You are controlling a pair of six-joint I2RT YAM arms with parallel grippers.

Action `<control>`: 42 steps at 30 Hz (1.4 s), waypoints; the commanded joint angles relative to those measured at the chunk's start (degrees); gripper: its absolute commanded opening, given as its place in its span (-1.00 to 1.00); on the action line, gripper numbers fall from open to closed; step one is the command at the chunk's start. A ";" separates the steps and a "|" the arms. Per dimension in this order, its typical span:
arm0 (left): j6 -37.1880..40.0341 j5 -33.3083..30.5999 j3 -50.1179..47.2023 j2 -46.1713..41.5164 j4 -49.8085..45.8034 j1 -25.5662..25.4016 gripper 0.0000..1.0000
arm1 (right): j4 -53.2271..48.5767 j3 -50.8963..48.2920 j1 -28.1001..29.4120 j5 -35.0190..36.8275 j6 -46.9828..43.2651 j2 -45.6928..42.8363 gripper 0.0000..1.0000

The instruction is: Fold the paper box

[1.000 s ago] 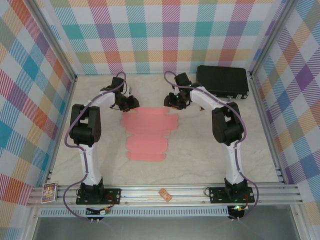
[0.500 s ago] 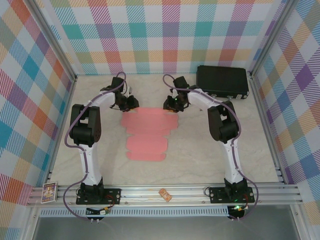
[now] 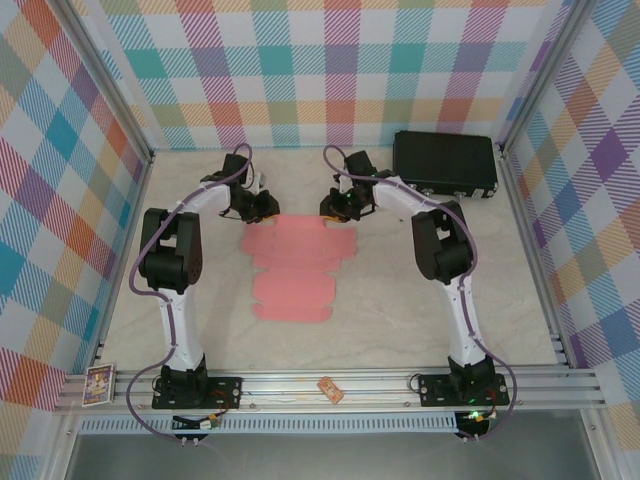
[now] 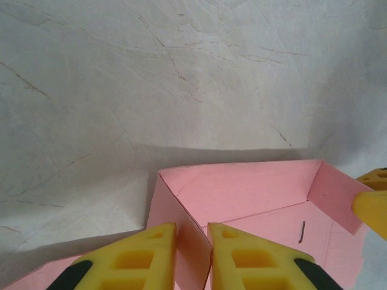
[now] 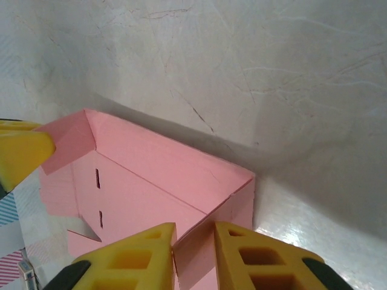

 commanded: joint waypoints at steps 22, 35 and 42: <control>0.60 4.88 1.43 3.23 0.54 -0.15 -0.38 | -1.40 6.15 1.08 -3.20 1.20 5.07 -0.19; 0.51 7.24 1.78 4.03 0.67 -0.14 -0.13 | -2.25 7.00 1.07 -3.56 1.06 5.53 -0.04; 1.43 3.49 2.31 -0.58 -0.60 -0.12 -0.02 | -3.53 5.21 0.90 2.34 -0.50 0.09 0.07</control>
